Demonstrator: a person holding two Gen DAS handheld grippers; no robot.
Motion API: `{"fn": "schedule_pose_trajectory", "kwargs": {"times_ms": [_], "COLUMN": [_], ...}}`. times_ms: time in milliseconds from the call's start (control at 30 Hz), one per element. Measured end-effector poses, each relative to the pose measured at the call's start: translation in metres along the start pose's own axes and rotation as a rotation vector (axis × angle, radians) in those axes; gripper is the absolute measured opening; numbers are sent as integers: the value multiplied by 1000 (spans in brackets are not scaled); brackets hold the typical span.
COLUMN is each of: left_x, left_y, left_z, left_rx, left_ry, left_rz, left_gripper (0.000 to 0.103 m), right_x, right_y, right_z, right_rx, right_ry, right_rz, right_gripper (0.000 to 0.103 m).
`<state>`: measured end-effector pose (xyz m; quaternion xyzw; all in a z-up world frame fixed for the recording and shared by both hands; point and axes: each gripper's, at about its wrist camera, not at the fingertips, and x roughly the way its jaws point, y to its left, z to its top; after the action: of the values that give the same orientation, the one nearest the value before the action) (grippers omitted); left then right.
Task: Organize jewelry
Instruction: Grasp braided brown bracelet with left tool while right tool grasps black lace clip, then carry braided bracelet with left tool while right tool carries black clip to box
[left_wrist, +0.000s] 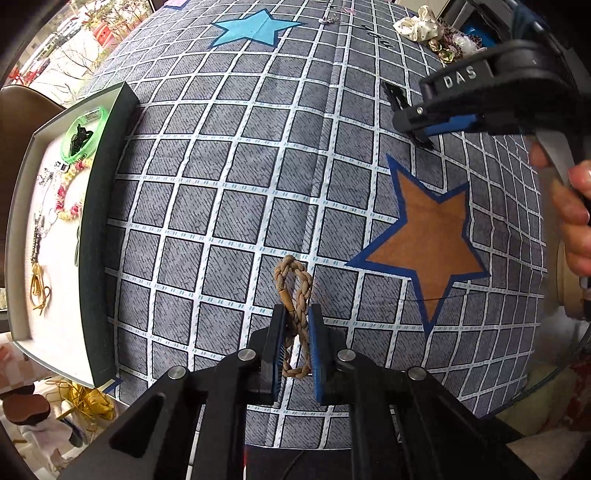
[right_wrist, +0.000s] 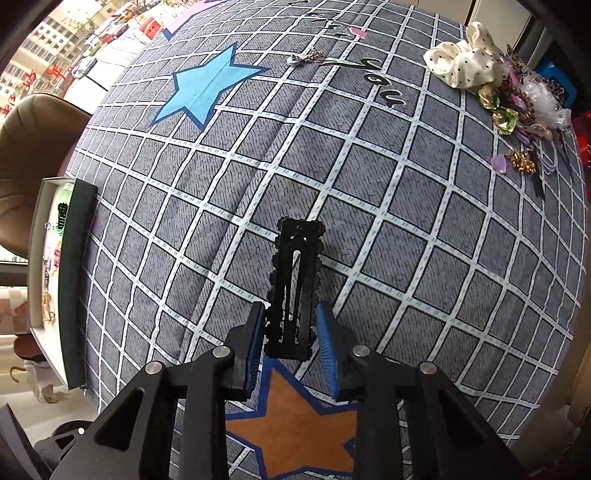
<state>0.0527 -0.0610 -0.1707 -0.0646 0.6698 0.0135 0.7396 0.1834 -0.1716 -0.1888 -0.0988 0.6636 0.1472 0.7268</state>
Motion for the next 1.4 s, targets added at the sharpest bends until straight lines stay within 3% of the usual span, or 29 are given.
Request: {"fn": "schedule_pose_trajectory", "kwargs": {"times_ms": [233, 467, 600, 1033, 1400], "left_x": [-33, -47, -47, -60, -68], "left_y": [13, 22, 32, 68, 132], "left_z": [13, 13, 11, 33, 23], "left_rx": [-25, -7, 24, 200, 189], "left_ry": [-43, -71, -89, -124, -140], "left_rz": [-15, -14, -20, -43, -49], "left_gripper": [19, 19, 19, 19, 19], "right_x": [-24, -42, -39, -48, -46], "right_y": [-23, -35, -16, 13, 76], "right_z": [-44, -64, -49, -59, -61], "right_rx": [38, 76, 101, 248, 243], "right_ry": [11, 5, -7, -68, -81], "right_rz": [57, 89, 96, 65, 59], "right_gripper": [30, 30, 30, 30, 30]}}
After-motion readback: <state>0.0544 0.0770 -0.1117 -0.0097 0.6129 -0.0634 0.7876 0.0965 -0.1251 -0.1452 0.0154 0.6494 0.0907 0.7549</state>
